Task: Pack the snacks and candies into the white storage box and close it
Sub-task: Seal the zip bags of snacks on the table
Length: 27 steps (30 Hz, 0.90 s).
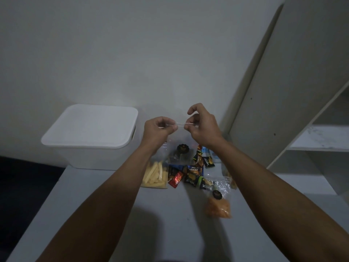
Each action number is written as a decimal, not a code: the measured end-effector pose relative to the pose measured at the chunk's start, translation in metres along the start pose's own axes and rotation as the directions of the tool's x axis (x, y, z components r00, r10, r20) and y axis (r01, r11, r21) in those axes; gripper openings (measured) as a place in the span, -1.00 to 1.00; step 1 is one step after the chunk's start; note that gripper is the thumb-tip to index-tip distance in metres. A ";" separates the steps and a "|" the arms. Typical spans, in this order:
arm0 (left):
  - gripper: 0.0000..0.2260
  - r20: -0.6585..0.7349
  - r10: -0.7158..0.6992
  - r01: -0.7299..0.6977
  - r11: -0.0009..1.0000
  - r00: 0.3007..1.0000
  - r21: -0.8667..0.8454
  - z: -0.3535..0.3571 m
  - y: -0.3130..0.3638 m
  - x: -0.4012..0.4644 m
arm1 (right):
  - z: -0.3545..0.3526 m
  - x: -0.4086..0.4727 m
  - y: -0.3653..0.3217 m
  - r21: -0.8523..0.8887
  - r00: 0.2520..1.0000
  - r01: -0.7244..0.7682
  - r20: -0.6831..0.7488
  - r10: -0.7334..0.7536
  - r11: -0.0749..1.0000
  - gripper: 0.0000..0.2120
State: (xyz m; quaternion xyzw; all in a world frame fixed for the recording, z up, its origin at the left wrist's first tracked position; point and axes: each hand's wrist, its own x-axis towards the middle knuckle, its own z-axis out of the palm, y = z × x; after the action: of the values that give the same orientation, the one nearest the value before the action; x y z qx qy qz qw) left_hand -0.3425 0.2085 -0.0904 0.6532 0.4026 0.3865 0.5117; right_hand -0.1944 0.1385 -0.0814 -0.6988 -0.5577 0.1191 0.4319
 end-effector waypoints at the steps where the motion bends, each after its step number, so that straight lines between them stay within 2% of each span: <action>1: -0.95 -0.005 -0.008 0.008 1.000 1.000 -0.015 -0.002 -0.001 0.001 | 0.000 0.000 0.000 0.003 1.000 -0.001 -0.008 0.001 1.000 -0.66; 5: -0.90 -0.069 -0.027 0.027 1.000 0.997 0.008 -0.002 -0.001 0.003 | 0.000 0.001 -0.002 -0.039 1.000 0.009 0.004 -0.008 0.999 -0.64; 10: -0.89 -0.071 0.011 -0.007 0.998 0.997 0.057 0.005 0.004 0.000 | 0.003 0.003 -0.008 -0.045 0.999 0.035 0.036 -0.033 0.998 -0.61; 13: -0.96 -0.032 0.026 -0.025 0.999 0.999 0.038 0.005 0.006 0.000 | 0.003 0.006 -0.008 -0.064 0.999 0.014 0.040 -0.011 0.998 -0.61; 16: -0.93 0.035 0.019 -0.021 0.999 0.999 0.044 0.006 0.008 0.000 | 0.002 0.005 -0.009 -0.053 0.999 0.026 0.040 -0.024 0.998 -0.62; 18: -0.96 0.018 -0.003 0.002 0.998 1.000 0.056 0.007 0.009 0.001 | 0.001 0.005 -0.010 -0.027 0.999 0.028 0.041 -0.027 0.999 -0.60; 23: -0.97 -0.069 -0.007 0.012 0.998 0.998 0.069 0.002 0.013 0.008 | -0.009 0.006 -0.005 -0.053 0.997 -0.040 0.067 0.044 0.998 -0.54; 27: -0.96 -0.037 -0.032 0.033 0.999 0.999 0.032 -0.003 0.014 0.008 | -0.015 0.008 -0.007 -0.020 0.996 -0.081 0.039 0.081 0.997 -0.58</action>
State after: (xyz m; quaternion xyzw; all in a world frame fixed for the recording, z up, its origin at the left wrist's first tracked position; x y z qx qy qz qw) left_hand -0.3407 0.2148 -0.0759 0.6476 0.4286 0.3834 0.5000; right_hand -0.1869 0.1385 -0.0644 -0.7223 -0.5386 0.1453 0.4088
